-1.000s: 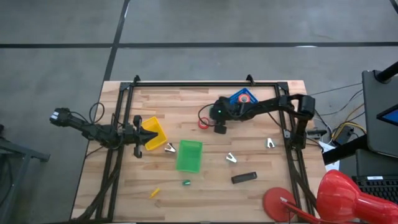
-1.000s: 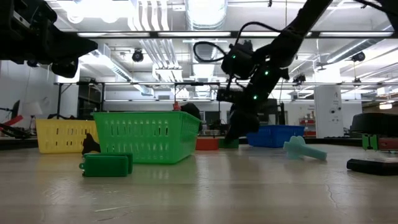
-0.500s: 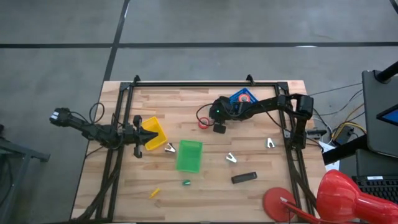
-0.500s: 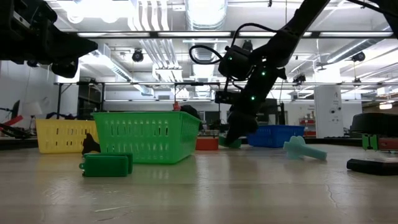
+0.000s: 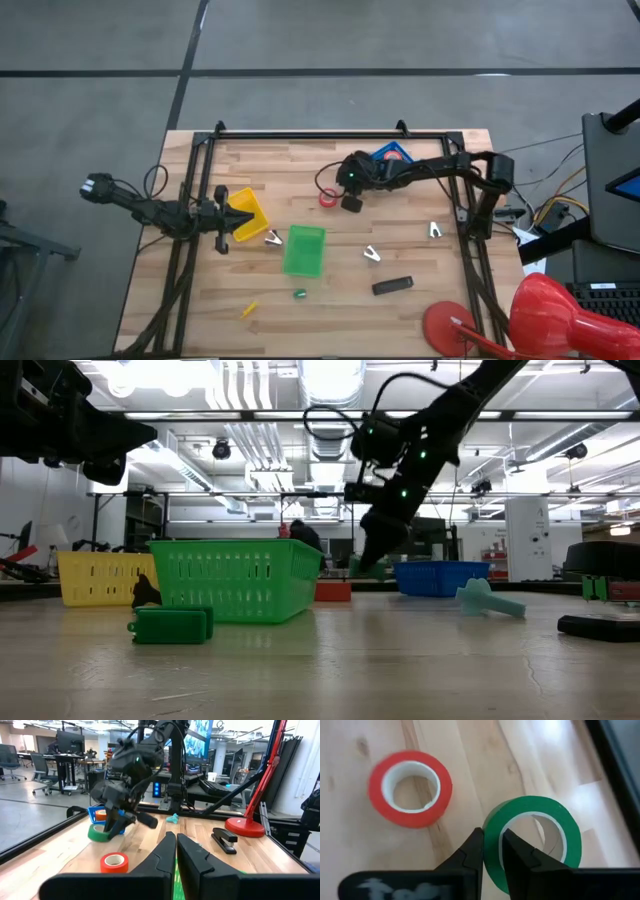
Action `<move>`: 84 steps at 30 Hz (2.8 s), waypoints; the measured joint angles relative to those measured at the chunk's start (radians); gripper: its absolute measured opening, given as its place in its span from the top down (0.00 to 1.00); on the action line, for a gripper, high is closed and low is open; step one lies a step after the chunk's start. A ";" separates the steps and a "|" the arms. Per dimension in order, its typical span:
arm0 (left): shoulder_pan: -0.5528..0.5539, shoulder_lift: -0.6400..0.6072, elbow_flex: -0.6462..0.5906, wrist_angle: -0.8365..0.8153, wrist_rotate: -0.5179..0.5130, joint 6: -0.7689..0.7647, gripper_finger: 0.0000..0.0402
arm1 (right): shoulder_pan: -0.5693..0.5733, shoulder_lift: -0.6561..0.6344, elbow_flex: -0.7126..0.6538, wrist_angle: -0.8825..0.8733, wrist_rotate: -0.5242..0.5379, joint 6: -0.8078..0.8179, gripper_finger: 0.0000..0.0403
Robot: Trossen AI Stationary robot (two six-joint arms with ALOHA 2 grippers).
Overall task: Pick and place Stapler, Stapler remover, tape
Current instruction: Put the green tape into the blue bin, then put the red tape into the blue bin
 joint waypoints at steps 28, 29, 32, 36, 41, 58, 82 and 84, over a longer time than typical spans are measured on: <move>0.000 0.002 0.000 0.000 0.000 0.000 0.95 | -0.142 -0.396 -0.214 -0.175 -0.003 0.358 0.88; 0.000 0.002 0.000 0.000 0.000 0.000 0.95 | -0.151 -0.388 -0.217 -0.172 -0.004 0.359 0.88; 0.000 0.002 0.000 0.000 0.000 0.000 0.95 | -0.170 -0.362 -0.221 -0.171 -0.003 0.359 0.87; 0.000 0.002 0.000 0.000 0.000 0.000 0.95 | -0.175 -0.324 -0.221 -0.137 -0.002 0.344 0.88; 0.000 0.002 0.000 0.000 0.000 0.000 0.95 | -0.178 -0.264 -0.220 -0.115 -0.002 0.344 0.87; 0.000 0.002 0.000 0.000 0.000 0.000 0.95 | -0.181 -0.163 -0.219 -0.103 0.001 0.332 0.85; 0.000 0.002 0.000 0.000 0.000 0.000 0.95 | -0.178 -0.242 -0.219 -0.073 -0.074 0.335 0.55; 0.000 0.002 0.000 0.000 0.000 0.000 0.95 | -0.168 -0.253 -0.219 -0.066 -0.083 0.336 0.55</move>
